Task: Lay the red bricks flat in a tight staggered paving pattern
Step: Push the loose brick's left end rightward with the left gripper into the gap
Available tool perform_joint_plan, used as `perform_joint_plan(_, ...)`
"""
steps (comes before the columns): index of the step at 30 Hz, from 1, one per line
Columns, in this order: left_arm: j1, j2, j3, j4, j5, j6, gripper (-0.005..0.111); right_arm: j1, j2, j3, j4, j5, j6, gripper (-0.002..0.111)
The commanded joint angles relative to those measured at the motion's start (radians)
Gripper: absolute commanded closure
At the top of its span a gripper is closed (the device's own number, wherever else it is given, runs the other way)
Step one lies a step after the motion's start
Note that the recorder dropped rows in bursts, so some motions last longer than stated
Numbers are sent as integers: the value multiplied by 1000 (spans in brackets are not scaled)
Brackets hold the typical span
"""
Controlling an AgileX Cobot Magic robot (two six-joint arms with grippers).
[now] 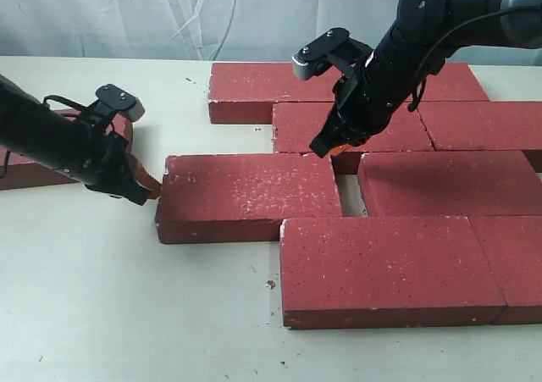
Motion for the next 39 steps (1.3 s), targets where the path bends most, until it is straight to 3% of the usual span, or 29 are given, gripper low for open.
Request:
perform_joint_plan(1, -56, 2, -15, -20, -44, 5, 106, -5, -13, 2, 1, -5, -1, 109)
perform_joint_plan(6, -95, 6, -15, -34, -116, 5, 106, -5, -13, 2, 1, -5, -1, 109)
perform_joint_plan(29, -204, 6, -17, -51, -153, 26, 106, -5, -13, 2, 1, -5, -1, 109)
perform_joint_plan(35, -204, 6, -26, -54, -206, -1, 105, -5, -13, 2, 1, -5, -1, 109)
perform_joint_plan(39, -204, 6, -26, 20, -244, -28, 105, -5, -13, 2, 1, -5, -1, 109)
